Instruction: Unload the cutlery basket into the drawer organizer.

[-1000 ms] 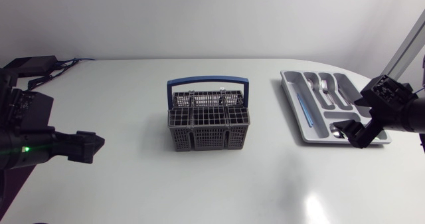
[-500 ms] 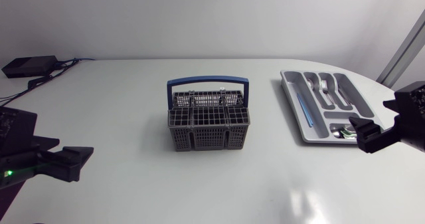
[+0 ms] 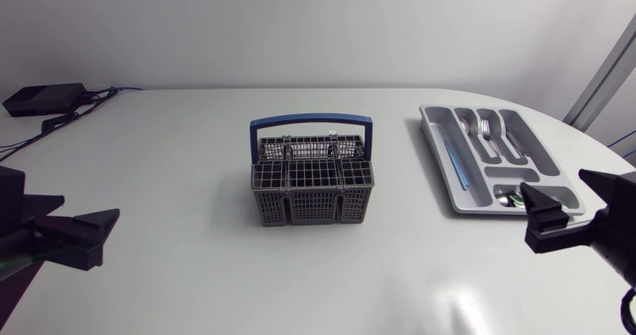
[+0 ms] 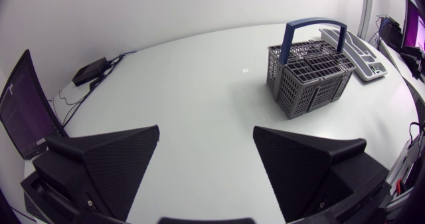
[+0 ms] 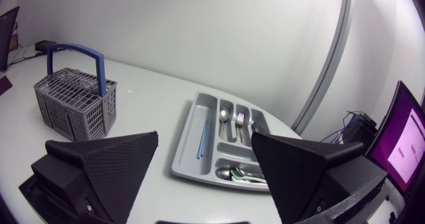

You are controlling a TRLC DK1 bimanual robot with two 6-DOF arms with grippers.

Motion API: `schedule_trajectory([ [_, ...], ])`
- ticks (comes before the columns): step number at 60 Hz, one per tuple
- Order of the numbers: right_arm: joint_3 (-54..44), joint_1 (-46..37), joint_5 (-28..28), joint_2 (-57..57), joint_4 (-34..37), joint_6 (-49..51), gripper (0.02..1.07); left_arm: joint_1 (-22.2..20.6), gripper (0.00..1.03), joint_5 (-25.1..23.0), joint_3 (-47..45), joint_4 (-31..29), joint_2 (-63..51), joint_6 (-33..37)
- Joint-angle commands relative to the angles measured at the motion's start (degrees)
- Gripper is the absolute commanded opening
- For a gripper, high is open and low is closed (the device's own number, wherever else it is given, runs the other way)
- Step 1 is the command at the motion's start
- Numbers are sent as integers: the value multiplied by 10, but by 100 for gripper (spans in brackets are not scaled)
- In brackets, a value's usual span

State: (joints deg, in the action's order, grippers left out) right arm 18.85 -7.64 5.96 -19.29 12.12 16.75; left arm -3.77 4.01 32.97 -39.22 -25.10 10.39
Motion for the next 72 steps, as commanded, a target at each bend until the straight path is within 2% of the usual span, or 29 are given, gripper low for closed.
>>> schedule_trajectory([
  [1, -33, 12, -9, 27, -19, -38, 103, 10, 99, 5, -23, 27, 5, 16],
  [10, -77, 30, -24, 74, -48, -75, 103, 16, 99, 27, -79, 110, 36, 29],
  [33, -189, 76, -60, 193, -121, -168, 103, 25, 97, -1, -184, 229, 126, -27],
  [62, -189, 76, -60, 193, -121, -168, 103, 38, 96, -40, -329, 391, 250, -103],
  [72, -189, 76, -60, 193, -121, -168, 103, 38, 96, -40, -330, 392, 251, -104],
])
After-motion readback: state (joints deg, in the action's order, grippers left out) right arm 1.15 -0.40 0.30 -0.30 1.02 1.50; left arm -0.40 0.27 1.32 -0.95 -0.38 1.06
